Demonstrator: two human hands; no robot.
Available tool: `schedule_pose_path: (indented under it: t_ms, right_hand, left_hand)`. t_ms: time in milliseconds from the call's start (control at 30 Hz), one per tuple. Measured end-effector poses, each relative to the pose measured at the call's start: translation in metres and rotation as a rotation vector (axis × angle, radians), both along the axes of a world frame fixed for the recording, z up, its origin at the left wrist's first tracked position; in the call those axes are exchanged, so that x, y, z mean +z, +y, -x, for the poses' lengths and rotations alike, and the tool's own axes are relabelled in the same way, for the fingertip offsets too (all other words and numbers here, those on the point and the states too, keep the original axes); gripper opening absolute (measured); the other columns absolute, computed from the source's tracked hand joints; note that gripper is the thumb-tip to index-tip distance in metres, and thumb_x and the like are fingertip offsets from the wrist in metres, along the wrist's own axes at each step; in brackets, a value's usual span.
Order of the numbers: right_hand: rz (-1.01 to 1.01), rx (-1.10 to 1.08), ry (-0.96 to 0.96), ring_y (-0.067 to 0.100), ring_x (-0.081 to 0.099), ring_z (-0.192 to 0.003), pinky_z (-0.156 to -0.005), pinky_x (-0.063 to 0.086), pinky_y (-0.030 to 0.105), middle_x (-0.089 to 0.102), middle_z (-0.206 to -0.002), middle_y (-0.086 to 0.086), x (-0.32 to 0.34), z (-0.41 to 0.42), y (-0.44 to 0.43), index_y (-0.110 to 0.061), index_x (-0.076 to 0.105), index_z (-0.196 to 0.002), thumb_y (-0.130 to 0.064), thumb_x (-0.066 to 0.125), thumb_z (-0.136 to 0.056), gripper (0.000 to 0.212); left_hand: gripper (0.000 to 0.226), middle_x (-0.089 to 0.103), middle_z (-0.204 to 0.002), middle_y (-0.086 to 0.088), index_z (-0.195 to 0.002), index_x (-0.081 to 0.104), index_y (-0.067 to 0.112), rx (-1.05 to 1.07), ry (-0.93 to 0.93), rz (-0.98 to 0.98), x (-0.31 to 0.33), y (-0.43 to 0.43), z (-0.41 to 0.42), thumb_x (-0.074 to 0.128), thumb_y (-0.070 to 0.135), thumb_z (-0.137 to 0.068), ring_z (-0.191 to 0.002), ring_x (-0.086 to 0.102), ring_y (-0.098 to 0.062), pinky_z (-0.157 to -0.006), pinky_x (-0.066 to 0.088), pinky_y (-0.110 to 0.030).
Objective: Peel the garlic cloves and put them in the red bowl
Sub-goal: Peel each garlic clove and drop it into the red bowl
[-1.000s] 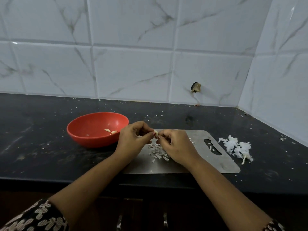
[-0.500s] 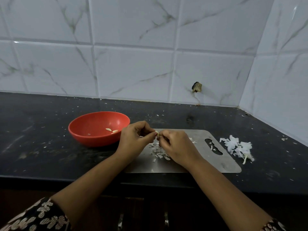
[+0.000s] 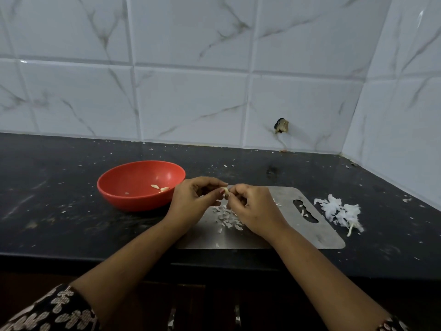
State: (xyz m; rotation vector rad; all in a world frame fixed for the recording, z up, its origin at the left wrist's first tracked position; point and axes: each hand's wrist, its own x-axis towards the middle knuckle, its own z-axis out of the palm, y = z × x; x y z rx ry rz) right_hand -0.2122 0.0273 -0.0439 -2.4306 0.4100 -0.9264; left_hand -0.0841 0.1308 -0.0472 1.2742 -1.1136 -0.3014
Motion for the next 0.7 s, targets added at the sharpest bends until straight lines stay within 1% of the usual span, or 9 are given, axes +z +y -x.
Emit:
schedule_pose_path:
  t_ms: [67, 167, 233, 300, 333, 400, 467, 567, 700]
  right_hand:
    - [0.014, 0.002, 0.009, 0.014, 0.057, -0.054, -0.052, 0.046, 0.031, 0.069, -0.073, 0.004, -0.0005, 0.0000, -0.0010, -0.012, 0.071, -0.094, -0.017, 0.056, -0.095, 0.016]
    - [0.074, 0.000, 0.035, 0.010, 0.056, -0.055, -0.050, 0.045, 0.024, 0.070, -0.077, 0.003, -0.0002, 0.0005, -0.0009, -0.011, 0.071, -0.097, -0.017, 0.055, -0.096, 0.017]
    - [0.102, -0.003, 0.050, 0.009, 0.059, -0.060, -0.054, 0.048, 0.023, 0.071, -0.081, 0.004, 0.0006, 0.0011, 0.0002, -0.010, 0.070, -0.099, -0.017, 0.054, -0.097, 0.018]
    - [0.126, -0.007, 0.059, 0.012, 0.064, -0.067, -0.058, 0.052, 0.026, 0.071, -0.083, 0.005, 0.0012, 0.0014, 0.0012, -0.010, 0.069, -0.099, -0.017, 0.052, -0.098, 0.018]
    - [0.145, -0.013, 0.066, 0.013, 0.063, -0.067, -0.057, 0.049, 0.023, 0.070, -0.082, 0.005, 0.0012, 0.0012, 0.0015, -0.010, 0.069, -0.098, -0.017, 0.052, -0.098, 0.018]
    - [0.178, -0.028, 0.077, 0.009, 0.058, -0.063, -0.054, 0.037, 0.015, 0.067, -0.078, 0.002, 0.0012, 0.0008, 0.0020, -0.011, 0.068, -0.096, -0.017, 0.051, -0.098, 0.018]
    - [0.189, -0.034, 0.079, 0.007, 0.053, -0.060, -0.054, 0.030, 0.012, 0.063, -0.074, -0.001, 0.0010, 0.0007, 0.0020, -0.011, 0.067, -0.094, -0.017, 0.051, -0.098, 0.018]
    - [0.194, -0.034, 0.072, 0.006, 0.051, -0.058, -0.053, 0.029, 0.012, 0.060, -0.072, -0.003, 0.0009, 0.0012, 0.0028, -0.012, 0.067, -0.094, -0.017, 0.051, -0.097, 0.017]
    - [0.178, -0.015, 0.046, 0.007, 0.050, -0.056, -0.052, 0.033, 0.012, 0.060, -0.070, -0.003, 0.0007, 0.0004, 0.0027, -0.011, 0.068, -0.091, -0.015, 0.052, -0.097, 0.017]
  left_hand:
    - [0.018, 0.074, -0.084, -0.006, -0.091, 0.073, 0.015, -0.007, 0.015, -0.002, 0.0005, 0.0003, -0.0002, 0.066, 0.000, -0.085, -0.080, 0.071, -0.019, -0.068, 0.056, -0.025]
    - [0.019, 0.074, -0.082, -0.005, -0.089, 0.073, 0.018, -0.003, 0.012, -0.002, 0.0004, 0.0008, -0.0002, 0.066, 0.000, -0.085, -0.079, 0.071, -0.019, -0.067, 0.056, -0.024]
    - [0.019, 0.074, -0.081, -0.005, -0.088, 0.073, 0.019, 0.005, 0.005, -0.001, -0.0002, 0.0003, -0.0004, 0.067, 0.001, -0.084, -0.078, 0.071, -0.019, -0.067, 0.056, -0.024]
    - [0.020, 0.073, -0.081, -0.007, -0.087, 0.073, 0.019, 0.017, -0.003, 0.000, -0.0011, -0.0004, -0.0011, 0.068, 0.001, -0.083, -0.077, 0.071, -0.022, -0.068, 0.056, -0.026]
    - [0.019, 0.073, -0.081, -0.008, -0.087, 0.073, 0.019, 0.024, -0.008, 0.001, -0.0016, -0.0007, -0.0016, 0.068, 0.001, -0.083, -0.077, 0.071, -0.023, -0.068, 0.057, -0.028]
    - [0.017, 0.072, -0.080, -0.011, -0.087, 0.073, 0.016, 0.034, -0.021, 0.001, -0.0026, -0.0012, -0.0024, 0.069, 0.001, -0.083, -0.076, 0.071, -0.026, -0.070, 0.058, -0.031]
    - [0.015, 0.072, -0.079, -0.012, -0.087, 0.073, 0.014, 0.037, -0.021, 0.003, -0.0033, -0.0017, -0.0029, 0.070, 0.000, -0.082, -0.075, 0.071, -0.027, -0.072, 0.059, -0.035]
    - [0.016, 0.073, -0.079, -0.010, -0.086, 0.073, 0.016, 0.039, -0.025, 0.002, -0.0040, -0.0021, -0.0034, 0.070, 0.001, -0.082, -0.075, 0.071, -0.025, -0.071, 0.059, -0.034]
    - [0.021, 0.073, -0.081, -0.007, -0.086, 0.073, 0.021, 0.023, -0.018, 0.000, -0.0030, -0.0019, -0.0029, 0.068, 0.001, -0.084, -0.078, 0.071, -0.024, -0.070, 0.058, -0.031]
